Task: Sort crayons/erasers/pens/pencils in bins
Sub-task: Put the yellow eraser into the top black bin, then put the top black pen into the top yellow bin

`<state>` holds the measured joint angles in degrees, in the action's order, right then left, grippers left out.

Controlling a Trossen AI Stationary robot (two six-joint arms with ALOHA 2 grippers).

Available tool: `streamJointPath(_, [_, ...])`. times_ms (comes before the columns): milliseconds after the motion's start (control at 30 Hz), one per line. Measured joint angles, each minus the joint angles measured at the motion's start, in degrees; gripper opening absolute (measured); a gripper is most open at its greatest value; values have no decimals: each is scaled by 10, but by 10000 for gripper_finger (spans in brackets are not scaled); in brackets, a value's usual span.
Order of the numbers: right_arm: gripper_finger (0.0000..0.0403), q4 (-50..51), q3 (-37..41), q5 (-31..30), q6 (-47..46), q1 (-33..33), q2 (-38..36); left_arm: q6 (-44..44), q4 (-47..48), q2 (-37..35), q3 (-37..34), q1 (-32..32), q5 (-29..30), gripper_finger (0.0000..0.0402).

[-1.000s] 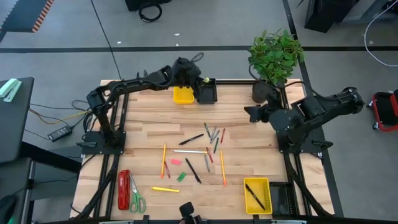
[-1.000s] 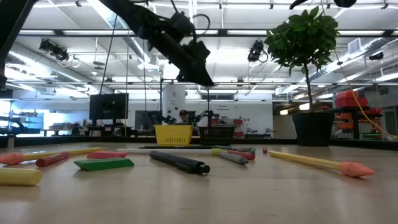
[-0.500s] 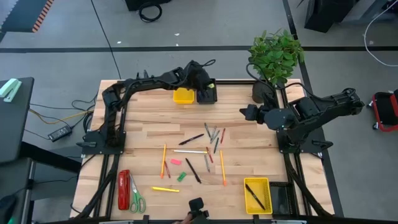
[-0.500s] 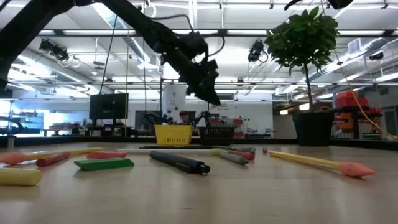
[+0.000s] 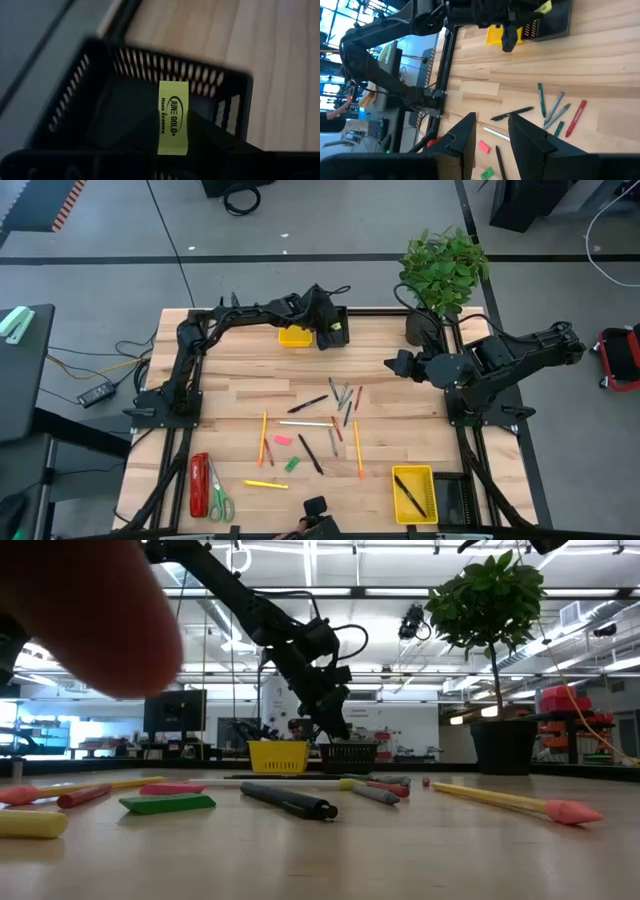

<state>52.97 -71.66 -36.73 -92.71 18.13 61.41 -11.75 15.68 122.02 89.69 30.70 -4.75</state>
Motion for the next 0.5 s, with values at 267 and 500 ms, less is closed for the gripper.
streamJointPath(267, [121,0,0,12,18,0,0,0,25,-15,9,-3,1,164])
streamJointPath(500, [121,0,0,16,67,0,0,12,164,-16,112,-6,1,196])
